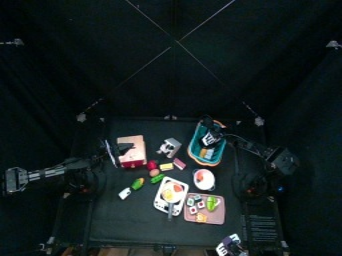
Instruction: Grab pot lid
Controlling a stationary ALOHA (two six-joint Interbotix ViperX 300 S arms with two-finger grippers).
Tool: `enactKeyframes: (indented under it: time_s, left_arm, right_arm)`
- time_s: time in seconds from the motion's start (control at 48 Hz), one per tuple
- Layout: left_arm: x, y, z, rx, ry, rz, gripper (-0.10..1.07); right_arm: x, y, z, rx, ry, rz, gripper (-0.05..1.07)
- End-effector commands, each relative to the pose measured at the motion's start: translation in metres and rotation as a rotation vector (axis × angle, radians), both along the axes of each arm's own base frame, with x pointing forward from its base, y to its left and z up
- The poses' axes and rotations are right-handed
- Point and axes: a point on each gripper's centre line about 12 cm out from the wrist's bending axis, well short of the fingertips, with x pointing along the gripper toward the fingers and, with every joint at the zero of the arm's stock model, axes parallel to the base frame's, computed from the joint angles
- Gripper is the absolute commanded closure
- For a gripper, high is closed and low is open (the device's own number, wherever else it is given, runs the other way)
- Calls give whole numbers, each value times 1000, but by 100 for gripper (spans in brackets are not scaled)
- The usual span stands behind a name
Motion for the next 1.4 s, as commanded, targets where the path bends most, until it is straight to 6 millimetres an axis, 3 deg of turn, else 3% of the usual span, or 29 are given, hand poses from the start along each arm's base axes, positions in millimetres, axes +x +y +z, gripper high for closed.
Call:
enactKeyframes:
  time_s: [0.0, 1.062, 1.375]
  left_arm:
    - [1, 1, 5, 6, -14, 4, 89]
    - [1, 1, 5, 6, -13, 4, 89]
    - [1, 1, 5, 5, -15, 4, 89]
  right_arm:
    - [2, -8, 11, -32, -26, -9, 18]
    - [3, -10, 0, 1, 1, -11, 20]
    - [3, -10, 0, 2, 2, -11, 39]
